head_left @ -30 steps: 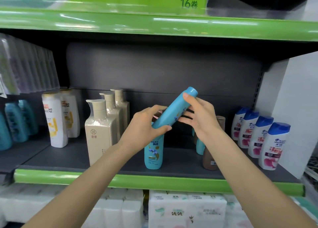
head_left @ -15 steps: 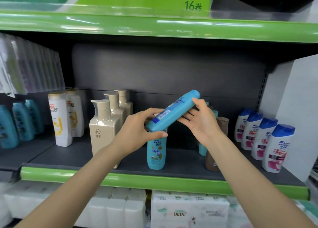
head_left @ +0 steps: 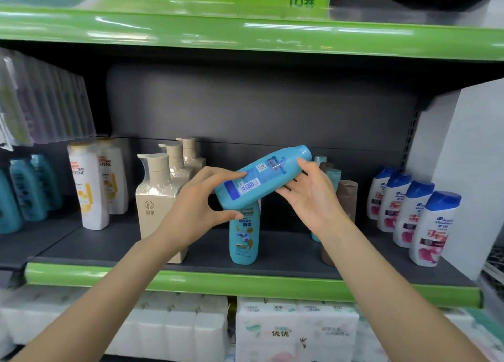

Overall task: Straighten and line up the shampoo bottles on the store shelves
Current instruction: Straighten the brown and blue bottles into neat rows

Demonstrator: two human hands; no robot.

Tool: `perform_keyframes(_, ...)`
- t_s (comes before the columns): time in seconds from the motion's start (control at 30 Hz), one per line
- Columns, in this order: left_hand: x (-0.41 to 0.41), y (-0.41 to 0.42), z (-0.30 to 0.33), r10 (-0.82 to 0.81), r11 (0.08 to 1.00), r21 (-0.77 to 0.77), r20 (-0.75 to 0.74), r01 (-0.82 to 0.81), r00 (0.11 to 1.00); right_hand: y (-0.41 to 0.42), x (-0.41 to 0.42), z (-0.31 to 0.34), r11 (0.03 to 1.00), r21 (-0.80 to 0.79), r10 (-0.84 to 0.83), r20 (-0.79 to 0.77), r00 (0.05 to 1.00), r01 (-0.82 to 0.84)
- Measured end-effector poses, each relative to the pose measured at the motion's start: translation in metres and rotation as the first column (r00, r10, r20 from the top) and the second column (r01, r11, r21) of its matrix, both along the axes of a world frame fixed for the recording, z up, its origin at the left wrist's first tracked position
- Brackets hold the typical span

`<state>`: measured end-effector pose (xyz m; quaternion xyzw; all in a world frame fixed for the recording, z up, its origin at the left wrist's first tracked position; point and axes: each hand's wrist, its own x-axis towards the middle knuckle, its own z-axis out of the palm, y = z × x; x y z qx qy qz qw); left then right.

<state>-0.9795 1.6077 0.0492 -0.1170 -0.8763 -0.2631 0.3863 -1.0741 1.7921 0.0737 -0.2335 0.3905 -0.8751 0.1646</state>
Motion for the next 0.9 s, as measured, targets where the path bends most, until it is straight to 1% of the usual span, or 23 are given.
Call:
perform_keyframes(0.17,0.001,0.0,-0.001,0.006,1.0,0.015,-0.006,-0.006,1.0,-0.002,-0.001,-0.001,1.0,-0.003,0.011,-0.016,1.0,-0.011)
perform_keyframes(0.27,0.002,0.002,0.0,-0.005,0.998,0.061,0.028,0.003,1.0,-0.002,-0.003,-0.001,1.0,0.029,-0.001,-0.072,0.997,0.003)
perform_keyframes(0.33,0.004,0.007,0.001,-0.055,0.988,0.148,0.089,0.041,0.995,-0.002,-0.003,0.0,0.997,0.078,-0.015,-0.12,0.993,0.024)
perform_keyframes(0.4,0.005,0.01,0.002,-0.157,0.955,0.273,0.124,0.118,0.98,0.0,-0.005,0.001,0.996,0.089,-0.002,-0.129,0.992,0.013)
perform_keyframes(0.5,0.006,0.013,0.007,-0.304,0.852,0.476,0.108,0.22,0.946,0.003,-0.009,-0.001,0.995,0.085,0.069,-0.156,0.985,-0.056)
perform_keyframes(0.6,0.004,0.017,0.011,-0.375,0.762,0.6,0.102,0.244,0.921,0.008,-0.014,-0.002,0.992,0.061,0.115,-0.162,0.98,-0.107)
perform_keyframes(0.7,0.0,0.02,0.014,-0.4,0.737,0.63,0.113,0.245,0.91,0.012,-0.02,0.0,0.99,0.048,0.138,-0.174,0.975,-0.131)
perform_keyframes(0.8,-0.006,0.025,0.016,-0.421,0.702,0.672,0.123,0.237,0.899,0.015,-0.026,0.003,0.993,0.075,0.102,-0.177,0.979,-0.089)
perform_keyframes(0.83,-0.009,0.027,0.017,-0.412,0.702,0.675,0.125,0.227,0.903,0.015,-0.028,0.004,0.994,0.078,0.084,-0.173,0.981,-0.071)
perform_keyframes(0.9,-0.014,0.029,0.02,-0.353,0.735,0.65,0.122,0.194,0.928,0.016,-0.032,0.006,0.997,0.071,0.041,-0.166,0.985,-0.029)
